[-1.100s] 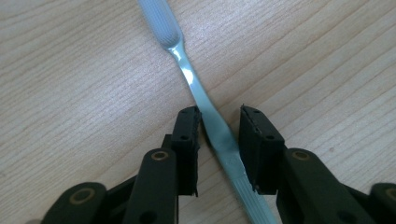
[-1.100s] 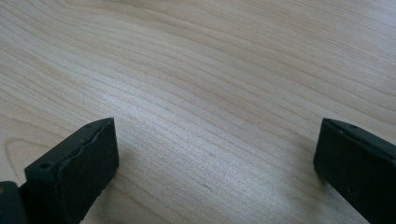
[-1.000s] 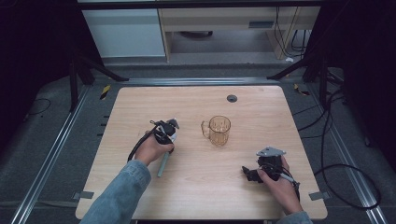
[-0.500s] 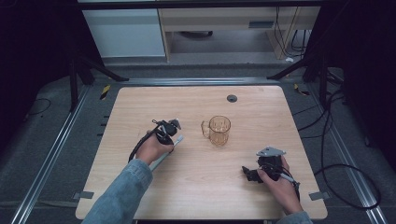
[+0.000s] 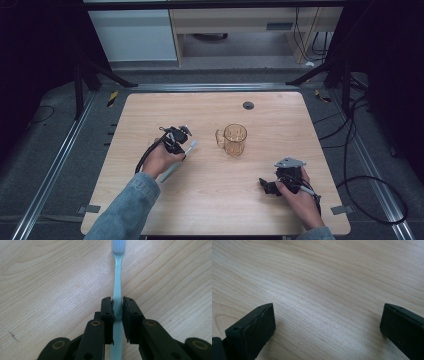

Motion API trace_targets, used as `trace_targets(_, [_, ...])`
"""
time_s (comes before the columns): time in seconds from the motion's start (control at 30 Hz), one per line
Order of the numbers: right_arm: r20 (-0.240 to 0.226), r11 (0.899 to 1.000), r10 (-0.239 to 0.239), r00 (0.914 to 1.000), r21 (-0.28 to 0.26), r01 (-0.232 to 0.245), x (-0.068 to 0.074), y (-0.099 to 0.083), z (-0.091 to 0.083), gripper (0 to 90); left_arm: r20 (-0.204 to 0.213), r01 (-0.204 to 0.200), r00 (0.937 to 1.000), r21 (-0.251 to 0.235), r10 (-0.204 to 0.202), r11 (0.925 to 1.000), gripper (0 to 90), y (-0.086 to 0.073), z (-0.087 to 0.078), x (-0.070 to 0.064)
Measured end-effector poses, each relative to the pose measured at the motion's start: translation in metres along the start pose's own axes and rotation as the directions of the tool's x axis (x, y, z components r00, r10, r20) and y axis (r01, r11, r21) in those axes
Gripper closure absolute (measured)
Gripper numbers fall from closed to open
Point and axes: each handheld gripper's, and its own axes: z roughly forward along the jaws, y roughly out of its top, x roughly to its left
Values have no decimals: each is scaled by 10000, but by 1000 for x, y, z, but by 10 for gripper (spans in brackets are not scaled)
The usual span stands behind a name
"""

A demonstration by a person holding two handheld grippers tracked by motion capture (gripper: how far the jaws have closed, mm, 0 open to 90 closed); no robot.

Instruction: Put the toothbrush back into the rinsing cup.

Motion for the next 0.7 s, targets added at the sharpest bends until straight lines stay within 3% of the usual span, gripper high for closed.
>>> trace_targets(0.47, [78,9999,-149,9999,-47,149,-1,0,1,4,-61,-287,9996,-992,282,9947,788,1,-28,-8])
trace_targets(0.7, [80,9998,-170,9998,-51,171,-1,0,1,4,392,-141,9990,-1597,206,9871,788,3,-37,-13])
